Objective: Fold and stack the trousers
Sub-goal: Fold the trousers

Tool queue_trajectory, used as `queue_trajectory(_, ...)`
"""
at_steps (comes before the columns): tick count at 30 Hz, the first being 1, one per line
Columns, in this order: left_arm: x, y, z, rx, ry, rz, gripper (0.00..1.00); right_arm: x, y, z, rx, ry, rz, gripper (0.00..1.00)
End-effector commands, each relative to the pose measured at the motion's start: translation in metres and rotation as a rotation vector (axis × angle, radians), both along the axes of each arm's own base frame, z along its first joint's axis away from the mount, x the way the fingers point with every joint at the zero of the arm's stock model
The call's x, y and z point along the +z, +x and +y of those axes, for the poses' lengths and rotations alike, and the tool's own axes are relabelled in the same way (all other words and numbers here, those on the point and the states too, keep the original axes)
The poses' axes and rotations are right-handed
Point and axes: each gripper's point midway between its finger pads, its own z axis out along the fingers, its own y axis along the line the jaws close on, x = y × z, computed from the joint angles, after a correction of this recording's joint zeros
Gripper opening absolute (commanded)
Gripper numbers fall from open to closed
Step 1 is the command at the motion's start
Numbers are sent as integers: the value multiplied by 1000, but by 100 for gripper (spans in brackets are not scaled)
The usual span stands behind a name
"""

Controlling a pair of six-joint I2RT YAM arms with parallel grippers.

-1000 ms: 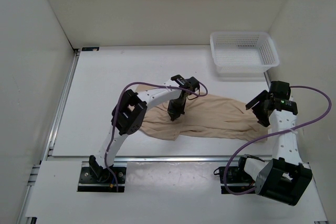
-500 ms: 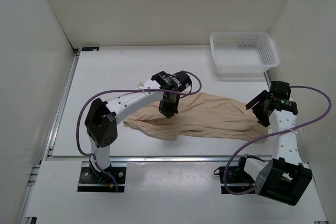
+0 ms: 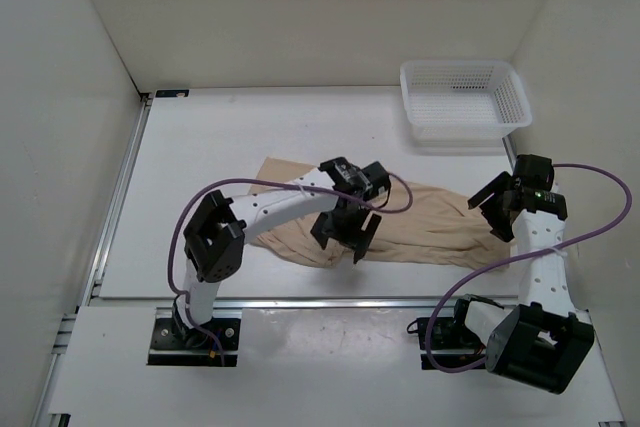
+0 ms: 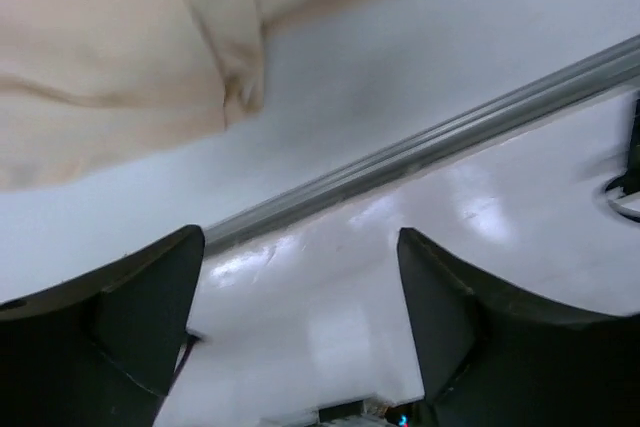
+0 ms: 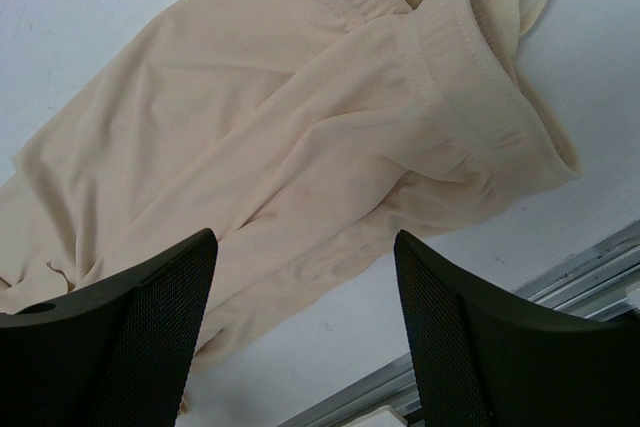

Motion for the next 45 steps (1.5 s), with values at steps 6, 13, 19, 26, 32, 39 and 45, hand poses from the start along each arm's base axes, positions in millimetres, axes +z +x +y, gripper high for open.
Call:
queue_trajectory(6, 43, 111, -47, 208, -217, -193, 10, 15, -1, 1, 22, -24, -50, 76)
queue_trajectory(13, -3, 153, -59, 369, -241, -131, 59, 21, -9, 2, 42, -38, -53, 75)
queue_trajectory(19, -32, 160, -52, 415, -156, -137, 81, 26, -14, 1, 45, -49, -46, 75)
queue_trajectory(26, -44, 157, -48, 435, -126, -130, 57, 24, -13, 2, 49, -42, -50, 74)
queue_trajectory(32, -53, 164, -43, 441, -88, -161, 55, 22, -9, 5, 59, -24, -46, 74)
queue_trajectory(39, -48, 173, -37, 461, -71, -220, 24, 20, -9, 6, 72, -22, -46, 74)
queue_trajectory(45, -34, 172, -33, 463, -73, -232, 11, 20, -9, 6, 72, -22, -46, 74)
